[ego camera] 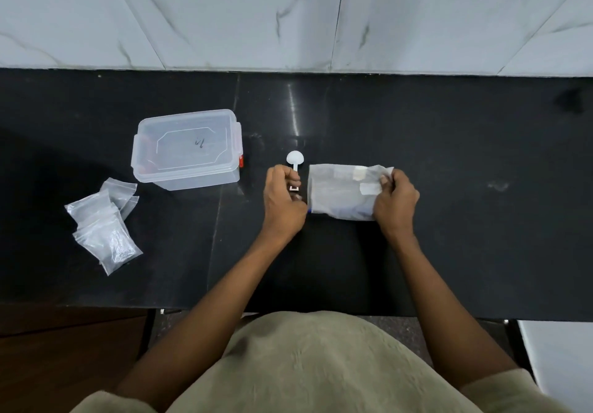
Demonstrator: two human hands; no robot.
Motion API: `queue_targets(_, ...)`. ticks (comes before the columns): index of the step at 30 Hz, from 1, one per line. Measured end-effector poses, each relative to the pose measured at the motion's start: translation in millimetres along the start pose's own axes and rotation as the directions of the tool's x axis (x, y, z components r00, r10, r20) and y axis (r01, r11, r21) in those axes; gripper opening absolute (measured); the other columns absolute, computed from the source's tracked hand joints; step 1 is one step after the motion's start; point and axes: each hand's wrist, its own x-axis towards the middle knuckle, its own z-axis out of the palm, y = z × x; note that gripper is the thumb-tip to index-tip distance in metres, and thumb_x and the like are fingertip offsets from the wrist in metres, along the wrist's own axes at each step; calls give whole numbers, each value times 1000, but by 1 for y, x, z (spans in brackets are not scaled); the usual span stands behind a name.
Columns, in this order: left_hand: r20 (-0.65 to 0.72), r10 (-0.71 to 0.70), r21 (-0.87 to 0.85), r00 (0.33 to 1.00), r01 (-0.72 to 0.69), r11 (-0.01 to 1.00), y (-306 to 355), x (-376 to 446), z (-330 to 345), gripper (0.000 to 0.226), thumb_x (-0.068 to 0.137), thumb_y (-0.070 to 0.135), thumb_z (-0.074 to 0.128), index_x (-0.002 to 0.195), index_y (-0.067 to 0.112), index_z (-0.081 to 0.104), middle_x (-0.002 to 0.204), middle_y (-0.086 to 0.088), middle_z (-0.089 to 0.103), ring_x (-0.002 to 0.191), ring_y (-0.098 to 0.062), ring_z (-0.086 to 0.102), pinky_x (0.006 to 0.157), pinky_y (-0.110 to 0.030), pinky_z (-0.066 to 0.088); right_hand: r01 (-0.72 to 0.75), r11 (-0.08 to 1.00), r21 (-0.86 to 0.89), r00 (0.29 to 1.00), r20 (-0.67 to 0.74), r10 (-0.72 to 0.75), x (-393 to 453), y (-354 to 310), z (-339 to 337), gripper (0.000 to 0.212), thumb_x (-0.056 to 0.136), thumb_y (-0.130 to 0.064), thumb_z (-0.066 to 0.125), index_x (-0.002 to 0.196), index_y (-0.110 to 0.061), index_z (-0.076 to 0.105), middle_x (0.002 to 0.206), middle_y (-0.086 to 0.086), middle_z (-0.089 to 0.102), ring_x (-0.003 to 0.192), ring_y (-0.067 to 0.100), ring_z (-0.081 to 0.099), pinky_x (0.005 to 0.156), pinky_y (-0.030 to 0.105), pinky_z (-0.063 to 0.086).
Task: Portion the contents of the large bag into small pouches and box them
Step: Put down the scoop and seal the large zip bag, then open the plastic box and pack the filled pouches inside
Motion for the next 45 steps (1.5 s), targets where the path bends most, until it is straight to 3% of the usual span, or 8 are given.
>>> queue_targets(6, 91, 359, 287, 929, -370, 884, 13, 29, 33, 37, 78, -8, 49, 108, 8, 62, 114, -2, 60, 103, -19, 57, 86, -28, 49, 20, 998, -56, 999, 40, -18, 47, 1, 18, 14, 101, -7, 50, 91, -7, 61, 88, 5, 65, 81, 18, 59, 71, 29, 46)
queue_targets(10, 457, 274, 484, 846, -495, 721, -3, 49, 58, 54, 97, 12, 49, 150, 3, 39, 162, -16, 31, 150, -30, 29, 120, -42, 27, 38, 990, -135, 996, 81, -27, 56, 5, 32, 14, 100, -7, 49, 91, -6, 60, 86, 8, 67, 77, 22, 63, 69, 42, 54)
queue_targets(15, 580, 83, 677, 810, -536, 505, -29, 53, 68, 66, 105, 29, 31, 161, 5, 4, 170, -12, -3, 157, -25, -3, 128, -42, 0, 98, 932, -350, 991, 116, -61, 52, -3, 34, 32, 101, -12, 55, 131, -2, 55, 125, 15, 62, 111, 32, 61, 90, 41, 49)
queue_targets(21, 604, 78, 653, 793, -549, 522, -37, 50, 68, 70, 103, 33, 25, 160, 5, -4, 169, -12, -11, 156, -25, -12, 127, -43, -4, 455, 725, -517, 886, 182, -426, 27, -22, 45, 51, 102, -29, 38, 149, -9, 45, 152, 13, 47, 140, 27, 44, 111, 43, 37)
queue_targets(25, 602, 95, 634, 793, -546, 547, -41, 50, 65, 69, 102, 31, 23, 161, 9, -6, 170, -8, -10, 156, -21, -12, 128, -41, -3, 508, 686, -520, 841, 472, -264, 18, 3, 62, 66, 104, -50, 15, 161, -18, 23, 170, 5, 18, 157, 18, 12, 127, 41, 9)
queue_targets(28, 598, 84, 641, 797, -539, 547, -39, 51, 65, 68, 100, 31, 15, 160, 6, -3, 170, -9, -8, 157, -21, -9, 128, -41, -1, 429, 656, -621, 889, 419, -184, 22, 20, 58, 70, 104, -59, 10, 163, -22, 12, 172, 5, 4, 158, 18, 1, 127, 44, -4)
queue_targets(38, 592, 60, 628, 804, -506, 592, -28, 51, 63, 70, 106, 34, 36, 161, 5, 3, 170, -10, -6, 157, -22, -5, 128, -41, 3, 380, 602, -702, 904, 419, -83, 31, 17, 42, 76, 102, -61, 10, 163, -15, 2, 172, 8, -2, 158, 22, -6, 127, 50, -3)
queue_targets(45, 267, 438, 429, 858, -513, 743, -8, 43, 26, 49, 95, 15, 52, 142, 0, 50, 148, -15, 48, 141, -28, 40, 118, -42, 36, 479, 665, -573, 877, 297, -376, 4, -39, 56, 59, 101, -36, 38, 152, -6, 41, 164, 17, 31, 153, 29, 27, 121, 47, 21)
